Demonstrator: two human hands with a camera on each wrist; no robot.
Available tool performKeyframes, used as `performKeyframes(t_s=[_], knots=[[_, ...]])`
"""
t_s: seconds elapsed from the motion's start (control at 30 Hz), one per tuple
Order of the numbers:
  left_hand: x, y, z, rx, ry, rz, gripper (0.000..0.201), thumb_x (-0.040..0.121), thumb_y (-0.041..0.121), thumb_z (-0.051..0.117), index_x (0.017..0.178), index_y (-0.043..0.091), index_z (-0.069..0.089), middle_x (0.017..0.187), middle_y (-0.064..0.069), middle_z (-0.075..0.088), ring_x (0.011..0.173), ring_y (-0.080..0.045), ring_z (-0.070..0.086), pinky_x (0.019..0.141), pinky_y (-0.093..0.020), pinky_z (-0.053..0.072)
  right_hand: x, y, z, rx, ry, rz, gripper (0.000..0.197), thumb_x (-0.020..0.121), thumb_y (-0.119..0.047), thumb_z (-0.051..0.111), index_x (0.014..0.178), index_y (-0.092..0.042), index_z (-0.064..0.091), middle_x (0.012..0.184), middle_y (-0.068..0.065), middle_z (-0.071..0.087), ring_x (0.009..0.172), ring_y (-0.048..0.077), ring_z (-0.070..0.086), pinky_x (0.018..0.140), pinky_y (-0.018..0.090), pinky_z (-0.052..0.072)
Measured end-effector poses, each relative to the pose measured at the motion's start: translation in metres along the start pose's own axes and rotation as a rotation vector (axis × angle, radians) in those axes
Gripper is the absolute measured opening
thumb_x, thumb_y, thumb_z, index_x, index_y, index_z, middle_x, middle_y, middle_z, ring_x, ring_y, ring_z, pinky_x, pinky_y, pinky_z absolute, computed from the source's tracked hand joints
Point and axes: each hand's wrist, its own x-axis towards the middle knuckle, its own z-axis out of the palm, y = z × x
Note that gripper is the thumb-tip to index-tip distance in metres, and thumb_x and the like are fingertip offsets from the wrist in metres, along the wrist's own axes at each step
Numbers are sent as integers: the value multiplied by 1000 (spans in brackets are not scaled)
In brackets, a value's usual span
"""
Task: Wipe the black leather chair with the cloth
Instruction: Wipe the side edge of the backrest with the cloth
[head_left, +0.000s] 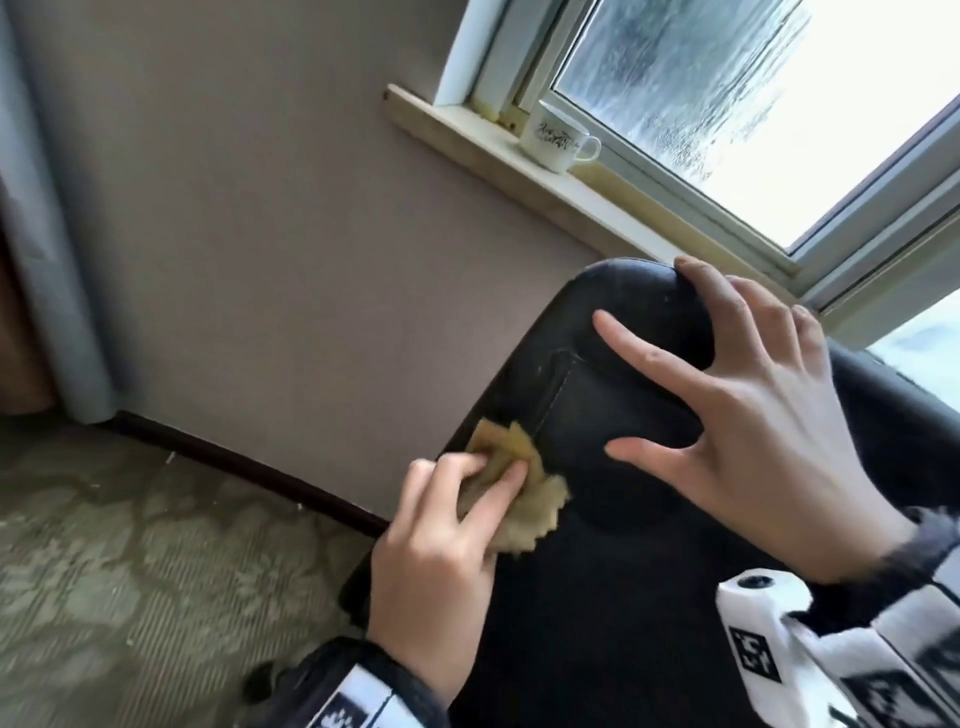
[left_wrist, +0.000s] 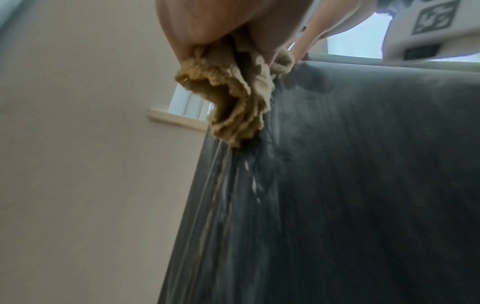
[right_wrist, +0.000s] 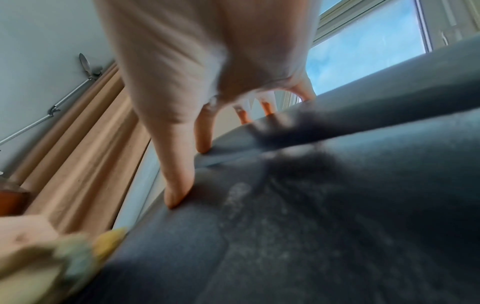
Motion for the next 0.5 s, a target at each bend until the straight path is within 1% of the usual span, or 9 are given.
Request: performKeyframes(t_s=[0.03, 0.1, 0.13, 0.17, 0.23, 0.3, 0.37, 0.43, 0.5], knots=[[-7, -4, -4, -25, -17, -35, 61, 52, -16, 78, 103, 18, 73, 95, -2, 64, 86, -19, 57, 65, -31, 55, 0, 0, 1, 1, 1, 2, 78, 58, -59, 61, 132, -42, 45, 146, 18, 34, 129, 43, 35, 99, 63, 31], [-6, -5, -13, -78, 25, -71, 64, 50, -20, 73, 102, 17, 73, 99, -1, 63, 90, -17, 56, 77, -28, 51, 0, -1, 2, 3, 6, 5, 78, 58, -59, 61, 132, -43, 44, 147, 18, 33, 129, 43, 35, 100, 63, 30], [3, -1, -17, -98, 71, -68, 61, 54, -18, 68, 104, 16, 72, 102, -2, 62, 94, -17, 55, 83, -26, 48, -1, -2, 3, 5, 10, 9, 78, 58, -59, 61, 132, -43, 44, 147, 17, 33, 130, 42, 35, 100, 63, 30], [16, 5, -22, -113, 107, -55, 55, 61, -12, 60, 108, 15, 70, 106, -3, 60, 98, -18, 55, 88, -26, 46, -1, -2, 3, 8, 13, 14, 78, 57, -58, 61, 132, -43, 44, 147, 17, 33, 130, 42, 34, 101, 63, 29], [44, 21, -26, -142, 138, -1, 47, 72, 0, 49, 113, 14, 68, 111, -6, 58, 103, -21, 56, 91, -28, 45, -1, -3, 2, 8, 17, 25, 79, 57, -57, 62, 132, -43, 45, 147, 17, 33, 130, 42, 34, 102, 62, 28], [64, 32, -20, -134, 132, 48, 41, 77, 6, 47, 111, 13, 68, 111, -7, 59, 102, -21, 55, 86, -30, 48, -1, -3, 3, 1, 17, 28, 80, 57, -57, 63, 133, -44, 43, 147, 17, 32, 131, 41, 33, 102, 62, 28], [70, 33, -11, -53, 111, 83, 36, 80, 9, 45, 106, 13, 71, 108, -7, 62, 98, -20, 52, 75, -33, 52, -1, -3, 3, 3, 15, 37, 79, 57, -56, 63, 133, -44, 43, 148, 16, 32, 131, 40, 33, 103, 62, 27], [60, 25, -2, 19, 103, 133, 32, 84, 9, 45, 102, 10, 72, 104, -8, 65, 93, -21, 53, 68, -36, 54, 0, -3, 3, 10, 16, 39, 78, 58, -55, 62, 133, -44, 44, 148, 16, 32, 131, 40, 32, 103, 62, 28], [38, 11, 2, 45, 76, 150, 28, 84, 7, 48, 98, 8, 73, 102, -10, 65, 91, -24, 56, 66, -37, 55, 0, -3, 5, 5, 12, 34, 77, 58, -55, 61, 132, -43, 44, 147, 17, 32, 131, 41, 32, 102, 62, 28]])
